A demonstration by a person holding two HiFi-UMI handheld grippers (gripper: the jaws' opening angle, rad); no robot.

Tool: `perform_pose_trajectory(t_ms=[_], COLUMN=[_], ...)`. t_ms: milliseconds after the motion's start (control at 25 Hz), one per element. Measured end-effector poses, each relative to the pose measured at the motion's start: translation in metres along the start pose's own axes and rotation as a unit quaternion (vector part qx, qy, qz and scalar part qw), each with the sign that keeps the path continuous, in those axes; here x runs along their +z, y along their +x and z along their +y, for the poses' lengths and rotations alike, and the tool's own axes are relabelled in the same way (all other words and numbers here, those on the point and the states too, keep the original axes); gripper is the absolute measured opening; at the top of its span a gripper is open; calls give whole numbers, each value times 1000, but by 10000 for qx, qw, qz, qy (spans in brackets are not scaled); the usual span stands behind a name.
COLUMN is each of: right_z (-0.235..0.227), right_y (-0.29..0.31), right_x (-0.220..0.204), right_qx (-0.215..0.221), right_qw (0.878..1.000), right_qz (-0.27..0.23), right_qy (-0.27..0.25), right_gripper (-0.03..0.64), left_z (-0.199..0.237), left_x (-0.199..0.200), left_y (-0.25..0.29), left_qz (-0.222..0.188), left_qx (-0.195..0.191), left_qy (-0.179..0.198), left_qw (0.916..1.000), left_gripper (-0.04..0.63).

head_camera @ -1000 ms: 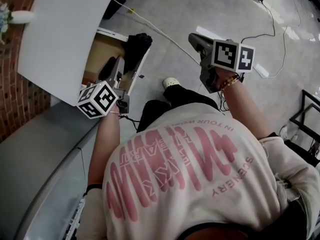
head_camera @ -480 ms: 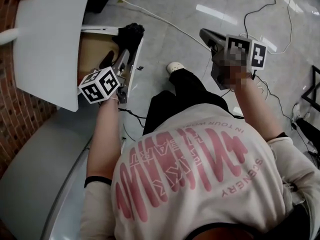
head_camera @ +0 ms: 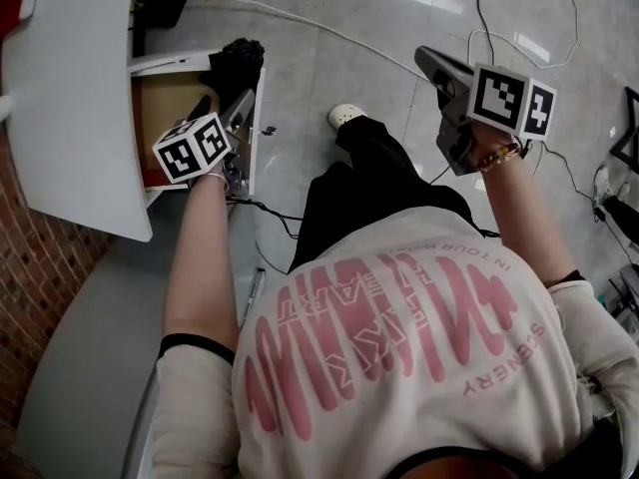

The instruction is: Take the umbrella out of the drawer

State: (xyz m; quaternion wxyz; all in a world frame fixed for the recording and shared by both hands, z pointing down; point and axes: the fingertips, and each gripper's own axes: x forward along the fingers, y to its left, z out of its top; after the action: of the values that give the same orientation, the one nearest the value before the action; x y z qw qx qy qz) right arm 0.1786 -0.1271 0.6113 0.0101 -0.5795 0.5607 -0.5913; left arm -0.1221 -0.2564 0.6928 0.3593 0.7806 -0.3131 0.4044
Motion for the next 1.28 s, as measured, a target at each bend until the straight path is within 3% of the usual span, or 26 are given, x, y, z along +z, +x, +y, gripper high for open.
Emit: perform_pose_trajectory(t_ms=[200, 480, 1040, 1280], right_z=[-23, -43, -46, -32], right_y=[-22, -29, -36, -37], right_x=[-2, -19, -37, -39], right_qx=[-187, -393, -525, -436], right_qw=[9997, 9990, 9983, 9989], right_qz=[-153, -100, 44, 161], right_qy=[92, 206, 243, 71], right_gripper=[9, 9, 9, 9], left_z=[1, 15, 5, 2], left_x=[-1, -7, -13, -13], left_y=[23, 54, 90, 82], left_qz=[181, 383, 1031, 863], left_qx=[-23, 52, -268, -289], left_qy=[20, 149, 579, 426], left_qw=[9998, 9991, 9926, 9949], left_gripper=[458, 467, 502, 447])
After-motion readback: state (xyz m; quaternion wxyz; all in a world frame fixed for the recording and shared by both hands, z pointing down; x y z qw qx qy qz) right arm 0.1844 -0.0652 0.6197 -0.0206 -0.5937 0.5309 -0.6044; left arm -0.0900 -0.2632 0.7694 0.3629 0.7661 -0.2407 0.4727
